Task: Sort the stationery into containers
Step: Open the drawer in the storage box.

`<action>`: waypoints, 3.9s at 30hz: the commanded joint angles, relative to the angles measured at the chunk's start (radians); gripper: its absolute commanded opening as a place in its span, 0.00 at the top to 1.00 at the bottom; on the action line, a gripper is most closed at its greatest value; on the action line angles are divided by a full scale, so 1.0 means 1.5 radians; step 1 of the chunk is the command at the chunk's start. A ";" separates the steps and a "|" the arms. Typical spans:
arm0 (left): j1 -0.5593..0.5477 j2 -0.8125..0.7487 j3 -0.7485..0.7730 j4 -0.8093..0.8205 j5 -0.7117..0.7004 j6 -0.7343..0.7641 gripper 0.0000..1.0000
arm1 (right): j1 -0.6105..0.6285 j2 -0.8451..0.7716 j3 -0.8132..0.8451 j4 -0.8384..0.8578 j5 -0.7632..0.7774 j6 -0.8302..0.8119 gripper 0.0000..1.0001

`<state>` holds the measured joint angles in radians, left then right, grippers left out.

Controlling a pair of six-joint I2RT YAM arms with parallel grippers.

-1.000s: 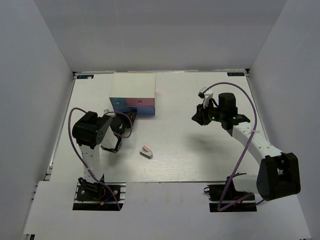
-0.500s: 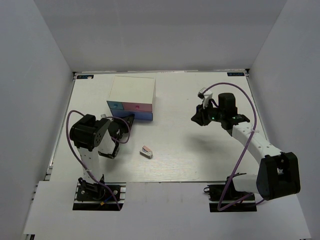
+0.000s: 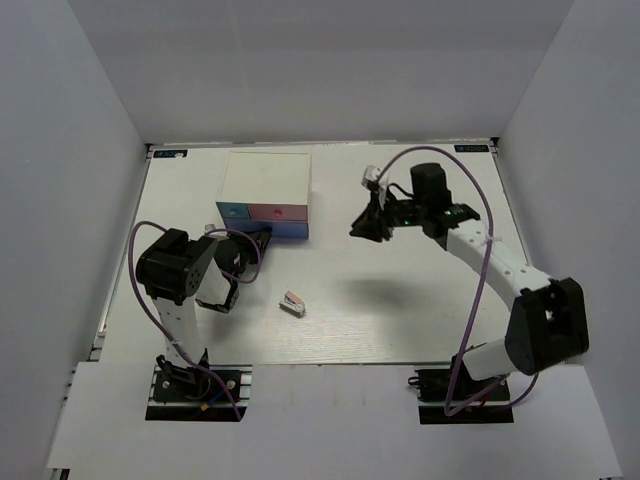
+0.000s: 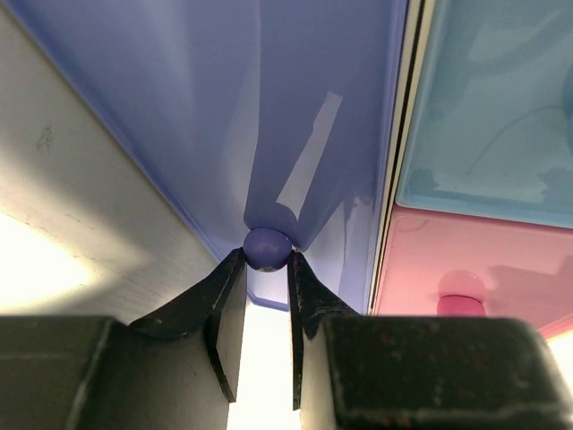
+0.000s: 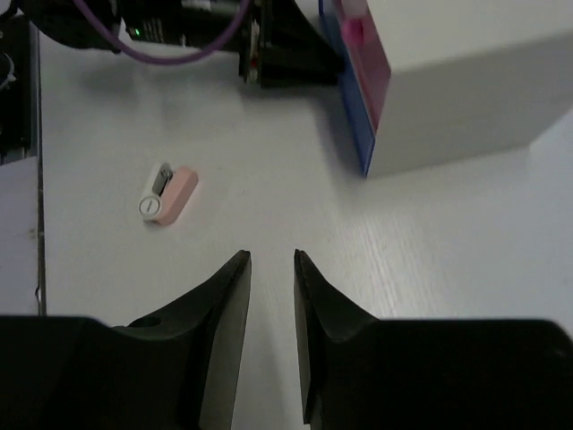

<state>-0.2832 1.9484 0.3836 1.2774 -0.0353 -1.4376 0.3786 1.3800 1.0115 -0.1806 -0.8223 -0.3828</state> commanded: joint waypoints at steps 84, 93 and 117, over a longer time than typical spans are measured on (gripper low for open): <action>-0.003 -0.212 -0.034 -0.154 0.050 0.066 0.44 | 0.239 0.421 0.426 0.045 0.452 -0.208 0.34; -0.003 -0.294 0.001 -0.351 0.000 0.066 0.35 | 0.239 0.423 0.425 0.049 0.451 -0.206 0.33; -0.003 -0.291 0.184 -0.733 -0.084 0.058 0.17 | 0.238 0.422 0.417 0.055 0.456 -0.208 0.33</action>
<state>-0.2909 1.5242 0.5949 0.3351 -0.1272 -1.3514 0.7410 2.0193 1.6531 -0.0769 -0.1562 -0.7094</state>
